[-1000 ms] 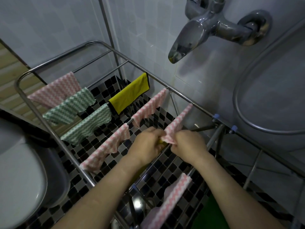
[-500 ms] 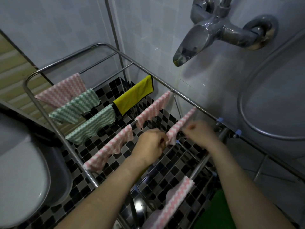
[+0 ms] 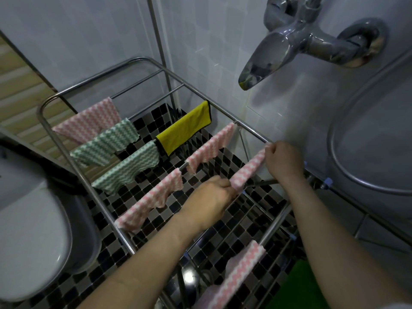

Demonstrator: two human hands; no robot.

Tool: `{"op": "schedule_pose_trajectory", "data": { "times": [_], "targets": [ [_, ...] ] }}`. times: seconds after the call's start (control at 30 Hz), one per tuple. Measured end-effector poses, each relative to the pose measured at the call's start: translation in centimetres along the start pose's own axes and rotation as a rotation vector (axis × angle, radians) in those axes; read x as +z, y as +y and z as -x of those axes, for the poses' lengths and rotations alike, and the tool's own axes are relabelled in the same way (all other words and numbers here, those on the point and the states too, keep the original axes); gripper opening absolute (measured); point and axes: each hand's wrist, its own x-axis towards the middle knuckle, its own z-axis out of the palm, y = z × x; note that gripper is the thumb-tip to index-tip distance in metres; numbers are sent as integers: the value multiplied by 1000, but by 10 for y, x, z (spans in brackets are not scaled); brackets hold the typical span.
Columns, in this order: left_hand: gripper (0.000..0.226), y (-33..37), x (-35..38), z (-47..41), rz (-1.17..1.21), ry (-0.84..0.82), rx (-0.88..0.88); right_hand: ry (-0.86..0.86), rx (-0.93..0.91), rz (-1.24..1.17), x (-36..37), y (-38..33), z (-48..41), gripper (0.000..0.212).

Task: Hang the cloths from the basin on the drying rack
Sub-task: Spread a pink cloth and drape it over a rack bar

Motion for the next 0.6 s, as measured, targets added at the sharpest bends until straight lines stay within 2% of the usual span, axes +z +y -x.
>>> {"op": "schedule_pose_trajectory", "data": {
  "times": [0.07, 0.17, 0.3, 0.47, 0.6],
  "targets": [
    [21, 1, 3, 2, 13, -25, -16, 6, -29, 12, 1, 3, 3, 30],
    [25, 3, 1, 5, 61, 20, -139, 22, -142, -80, -1, 3, 12, 19],
    [37, 3, 5, 8, 47, -31, -225, -114, -319, -71, 5, -1, 24, 25],
    [37, 3, 5, 8, 84, -43, -240, -117, -285, -65, 13, -4, 30, 26],
    [44, 0, 0, 20, 119, -53, -255, -106, -284, 5, 9, -9, 36, 29]
  ]
}}
